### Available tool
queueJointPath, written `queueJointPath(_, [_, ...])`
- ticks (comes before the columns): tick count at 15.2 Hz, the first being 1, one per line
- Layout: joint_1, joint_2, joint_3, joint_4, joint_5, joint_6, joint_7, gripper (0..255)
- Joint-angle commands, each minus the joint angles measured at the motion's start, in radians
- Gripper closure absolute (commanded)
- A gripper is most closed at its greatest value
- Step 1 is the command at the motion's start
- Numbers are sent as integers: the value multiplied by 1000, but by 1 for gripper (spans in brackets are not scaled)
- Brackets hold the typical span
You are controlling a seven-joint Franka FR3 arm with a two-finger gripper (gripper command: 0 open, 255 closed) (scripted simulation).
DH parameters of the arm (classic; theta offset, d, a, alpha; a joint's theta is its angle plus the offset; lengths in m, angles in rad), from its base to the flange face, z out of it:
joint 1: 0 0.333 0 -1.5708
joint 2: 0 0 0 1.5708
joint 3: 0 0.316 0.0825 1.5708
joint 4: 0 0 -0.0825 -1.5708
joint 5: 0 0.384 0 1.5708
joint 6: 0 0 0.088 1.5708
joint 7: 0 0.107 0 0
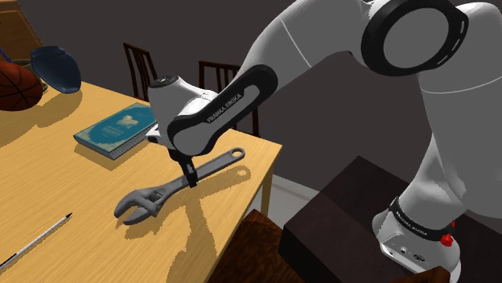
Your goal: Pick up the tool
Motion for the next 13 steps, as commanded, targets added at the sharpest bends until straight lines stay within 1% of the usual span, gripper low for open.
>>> queueJointPath(1, [-2,-18,3,-1,4,-16,-2,255])
queueJointPath(11, [-11,-91,17,25,25,-115,-14,255])
queueJointPath(13, [-11,-92,17,26,25,-116,-15,255])
